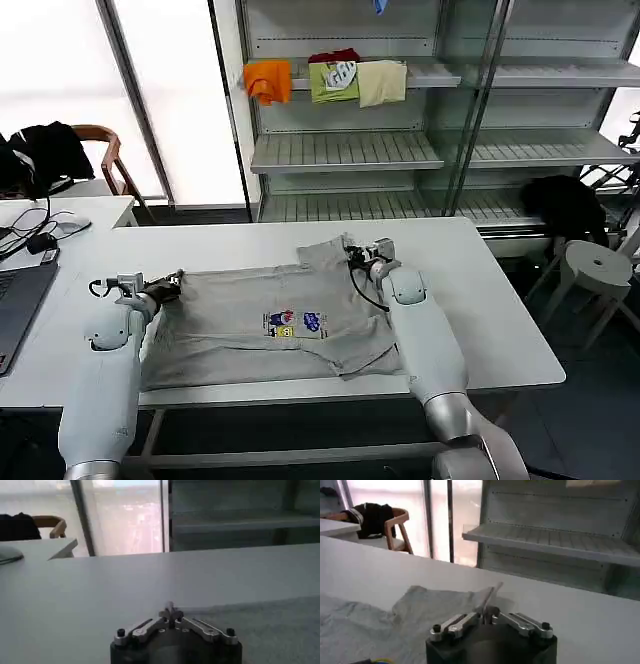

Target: Fold and organize the clothes.

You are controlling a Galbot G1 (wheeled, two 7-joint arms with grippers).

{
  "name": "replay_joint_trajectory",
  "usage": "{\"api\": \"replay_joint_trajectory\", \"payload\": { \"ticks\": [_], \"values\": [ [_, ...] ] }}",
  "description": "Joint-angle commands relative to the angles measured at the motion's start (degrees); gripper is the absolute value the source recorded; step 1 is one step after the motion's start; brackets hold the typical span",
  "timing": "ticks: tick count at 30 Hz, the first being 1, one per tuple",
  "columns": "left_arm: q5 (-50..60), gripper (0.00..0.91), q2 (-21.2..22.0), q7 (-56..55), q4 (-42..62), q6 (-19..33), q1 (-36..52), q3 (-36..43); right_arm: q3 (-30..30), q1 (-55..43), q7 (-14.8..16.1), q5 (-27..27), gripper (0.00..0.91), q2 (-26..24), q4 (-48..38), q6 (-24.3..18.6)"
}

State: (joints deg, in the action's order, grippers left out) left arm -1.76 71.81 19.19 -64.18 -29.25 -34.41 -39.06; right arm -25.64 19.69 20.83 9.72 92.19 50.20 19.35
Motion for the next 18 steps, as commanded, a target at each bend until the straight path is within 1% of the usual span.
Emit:
{"api": "replay_joint_trajectory", "payload": {
  "ticks": [1,5,11,12,13,14,15,18],
  "values": [
    [0.49,0.010,-0.03,-0.12,0.87,0.05,-0.03,-0.11,-0.01,-0.09,-1.99,1.72,0.907,2.81,-0.10,-0.88],
    [0.53,0.010,-0.05,-0.13,0.90,0.22,-0.19,-0.10,-0.20,-0.43,-2.99,1.79,0.907,2.81,-1.13,-1.26],
    [0.44,0.010,-0.02,-0.09,0.57,0.35,-0.34,-0.17,-0.55,-1.21,-3.51,2.89,0.907,2.81,-3.40,-1.16],
    [0.40,0.010,-0.03,-0.05,0.39,0.36,-0.41,-0.15,-0.57,-1.28,-3.49,3.10,0.816,2.81,-3.75,-1.17],
    [0.41,0.010,-0.03,-0.05,0.24,0.38,-0.45,-0.14,-0.51,-1.41,-3.45,3.21,0.363,2.81,-4.19,-1.19],
    [0.38,0.010,0.01,0.00,-0.05,0.35,-0.51,-0.12,-0.46,-1.52,-3.39,3.33,0.363,2.81,-4.80,-1.31],
    [0.38,0.010,0.04,0.01,-0.33,0.34,-0.55,-0.09,-0.52,-1.61,-3.28,3.32,0.000,2.81,-5.28,-1.51],
    [0.38,0.010,0.18,0.04,-0.76,0.29,-0.61,-0.07,-0.44,-1.71,-2.51,3.28,0.000,2.81,-6.22,-2.23]
  ]
}}
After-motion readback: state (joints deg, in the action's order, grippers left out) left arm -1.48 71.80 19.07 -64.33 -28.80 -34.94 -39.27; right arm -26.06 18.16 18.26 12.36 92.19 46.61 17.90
